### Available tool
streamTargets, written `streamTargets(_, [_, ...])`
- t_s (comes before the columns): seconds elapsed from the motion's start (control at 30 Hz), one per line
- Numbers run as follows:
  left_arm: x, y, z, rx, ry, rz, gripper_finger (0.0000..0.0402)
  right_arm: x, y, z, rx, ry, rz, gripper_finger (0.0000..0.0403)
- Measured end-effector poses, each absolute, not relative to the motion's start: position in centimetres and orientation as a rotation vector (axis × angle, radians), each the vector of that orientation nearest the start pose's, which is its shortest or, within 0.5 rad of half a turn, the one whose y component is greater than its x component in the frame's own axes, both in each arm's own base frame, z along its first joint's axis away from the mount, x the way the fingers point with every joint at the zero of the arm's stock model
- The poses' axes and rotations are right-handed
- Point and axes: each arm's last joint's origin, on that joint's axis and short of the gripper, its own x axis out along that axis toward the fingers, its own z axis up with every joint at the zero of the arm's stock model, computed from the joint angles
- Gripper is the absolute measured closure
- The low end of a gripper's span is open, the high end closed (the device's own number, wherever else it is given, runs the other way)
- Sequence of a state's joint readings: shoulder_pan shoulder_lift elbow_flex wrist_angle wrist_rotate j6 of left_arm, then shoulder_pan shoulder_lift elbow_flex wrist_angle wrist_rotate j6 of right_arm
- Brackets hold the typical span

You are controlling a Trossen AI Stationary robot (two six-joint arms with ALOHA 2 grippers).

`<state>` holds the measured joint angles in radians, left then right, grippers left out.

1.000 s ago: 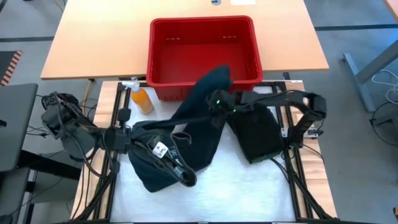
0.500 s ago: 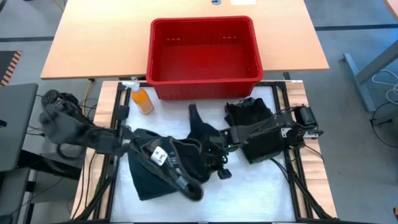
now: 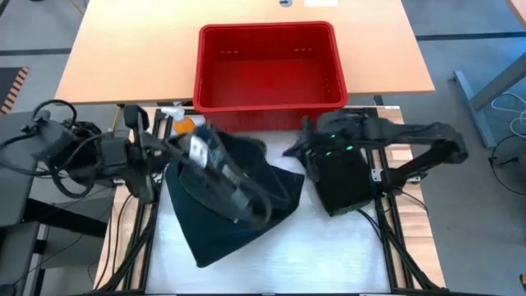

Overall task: Fold laundry
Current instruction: Fold the dark blue jeans

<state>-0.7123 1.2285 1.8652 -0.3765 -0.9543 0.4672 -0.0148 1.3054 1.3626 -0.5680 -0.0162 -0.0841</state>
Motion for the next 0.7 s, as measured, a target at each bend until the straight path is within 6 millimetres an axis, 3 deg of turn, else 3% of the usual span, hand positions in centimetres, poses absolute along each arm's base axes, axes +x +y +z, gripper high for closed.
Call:
streamTargets(0.13, [15.2, -9.0, 56.0, 0.247, -0.043, 0.358, 0.0388, 25.2, -0.1, 39.6, -0.06, 0.276, 0.03, 0.0371])
streamTargets(0.3, [15.8, -8.7, 55.7, 0.234, -0.045, 0.289, 0.0388, 24.7, 1.1, 37.4, -0.031, 0.1, 0.073, 0.0343])
streamTargets(0.47, [16.8, -8.5, 55.1, 0.28, -0.03, 0.139, 0.0388, 26.5, 2.4, 35.1, -0.044, 0.029, 0.133, 0.0296])
streamTargets(0.7, [17.3, -9.0, 53.9, 0.346, 0.027, -0.159, 0.0388, 30.6, 6.2, 32.5, -0.177, -0.082, 0.247, 0.0179])
